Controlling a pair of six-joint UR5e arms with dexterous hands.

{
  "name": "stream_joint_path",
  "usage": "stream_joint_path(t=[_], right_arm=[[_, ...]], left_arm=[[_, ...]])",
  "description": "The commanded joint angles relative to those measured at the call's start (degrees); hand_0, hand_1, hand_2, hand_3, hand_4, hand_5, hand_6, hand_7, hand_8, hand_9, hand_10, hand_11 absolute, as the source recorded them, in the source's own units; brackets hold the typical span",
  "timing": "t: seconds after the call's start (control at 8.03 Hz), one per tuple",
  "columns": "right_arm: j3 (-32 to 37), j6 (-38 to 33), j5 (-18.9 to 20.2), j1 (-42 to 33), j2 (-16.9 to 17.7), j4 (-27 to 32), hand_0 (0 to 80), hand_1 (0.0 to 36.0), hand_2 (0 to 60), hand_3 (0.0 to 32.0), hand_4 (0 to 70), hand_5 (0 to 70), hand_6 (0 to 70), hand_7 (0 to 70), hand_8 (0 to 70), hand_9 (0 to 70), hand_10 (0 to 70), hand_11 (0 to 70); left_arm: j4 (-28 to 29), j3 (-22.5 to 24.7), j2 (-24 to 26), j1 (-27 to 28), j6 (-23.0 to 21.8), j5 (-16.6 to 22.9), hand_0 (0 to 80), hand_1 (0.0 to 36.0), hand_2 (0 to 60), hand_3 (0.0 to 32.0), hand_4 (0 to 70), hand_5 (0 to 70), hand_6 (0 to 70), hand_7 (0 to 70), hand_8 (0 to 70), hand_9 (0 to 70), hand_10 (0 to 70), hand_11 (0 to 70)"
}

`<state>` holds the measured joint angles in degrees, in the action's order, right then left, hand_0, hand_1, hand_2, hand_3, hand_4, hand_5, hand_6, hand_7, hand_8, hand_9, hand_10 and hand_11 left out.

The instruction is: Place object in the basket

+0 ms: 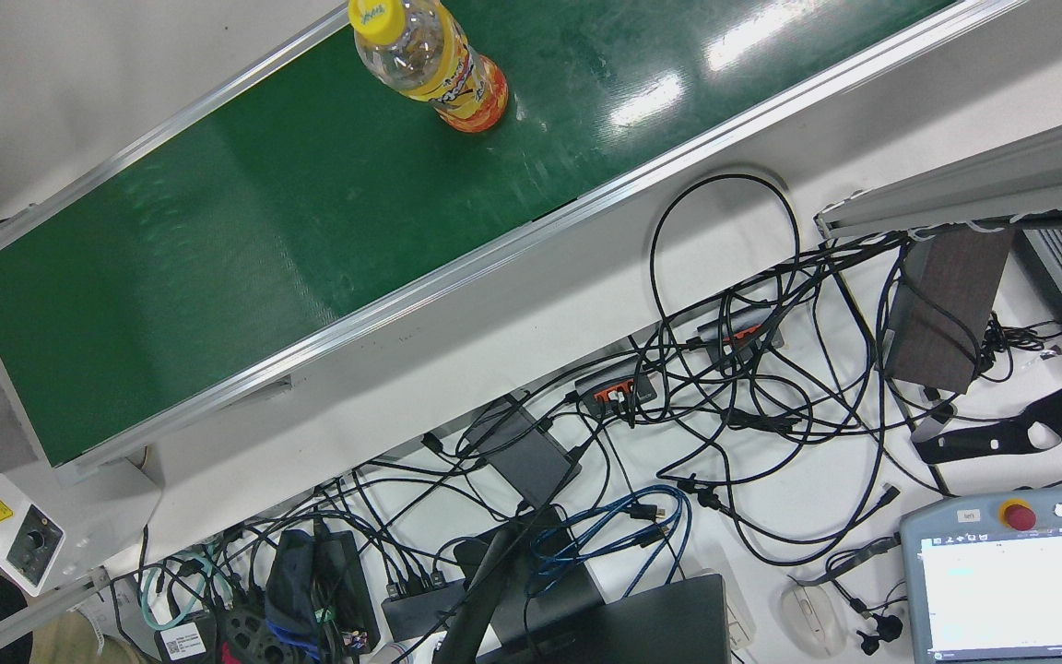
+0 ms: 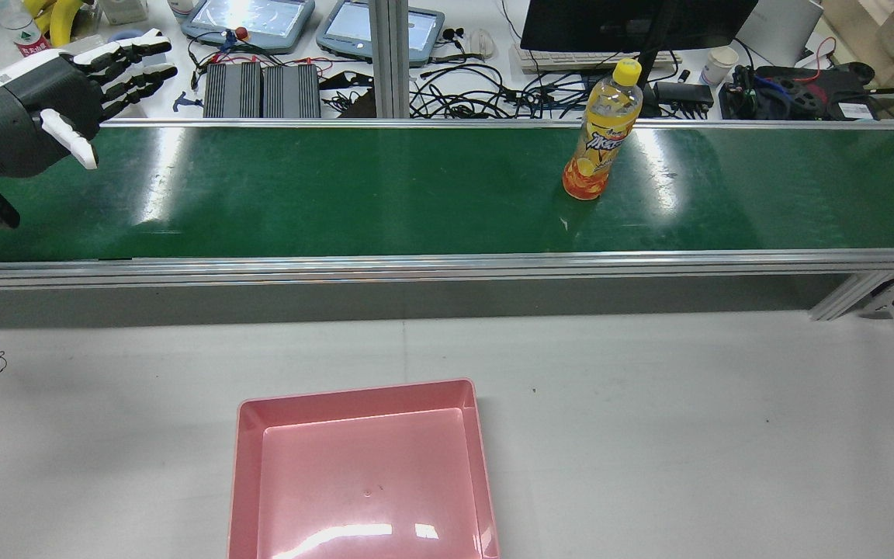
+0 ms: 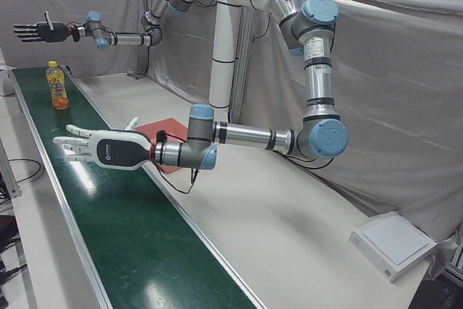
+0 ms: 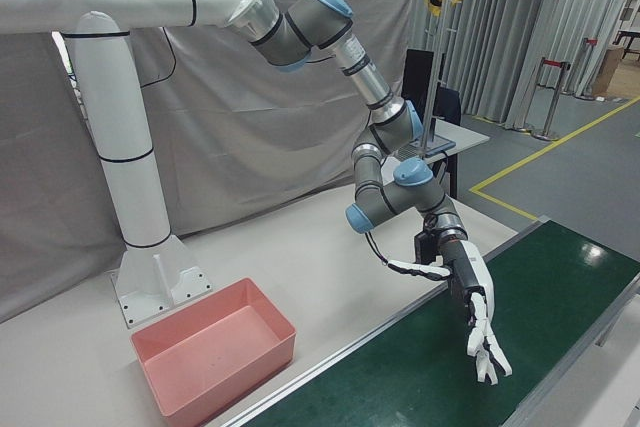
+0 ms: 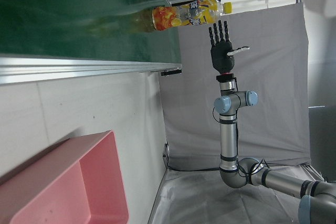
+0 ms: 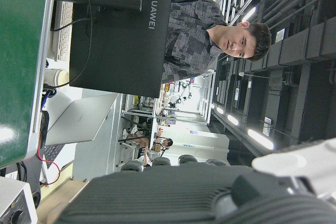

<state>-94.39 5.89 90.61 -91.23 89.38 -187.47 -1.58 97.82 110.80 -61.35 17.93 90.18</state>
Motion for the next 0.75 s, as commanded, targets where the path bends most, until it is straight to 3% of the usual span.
stream_joint_path(t=[0.0, 0.62], right_arm=[[0.0, 0.0, 0.0, 0.0, 0.0, 0.0, 0.0, 0.0, 0.0, 0.0, 0.0, 0.0, 0.0, 0.0, 0.0, 0.0, 0.0, 0.0], [0.1, 0.0, 0.0, 0.0, 0.0, 0.0, 0.0, 0.0, 0.0, 0.0, 0.0, 0.0, 0.0, 0.0, 0.0, 0.0, 0.0, 0.0]], left_arm=[[0.0, 0.0, -0.1, 0.0, 0.0, 0.0, 59.9, 2.3, 0.0, 2.2, 12.7, 16.3, 0.4, 0.7, 8.9, 12.2, 1.9, 4.2], [0.0, 0.2, 0.0, 0.0, -0.7, 0.1, 59.6, 2.0, 0.0, 3.0, 12.7, 16.0, 0.2, 0.7, 8.9, 12.1, 2.1, 4.3]])
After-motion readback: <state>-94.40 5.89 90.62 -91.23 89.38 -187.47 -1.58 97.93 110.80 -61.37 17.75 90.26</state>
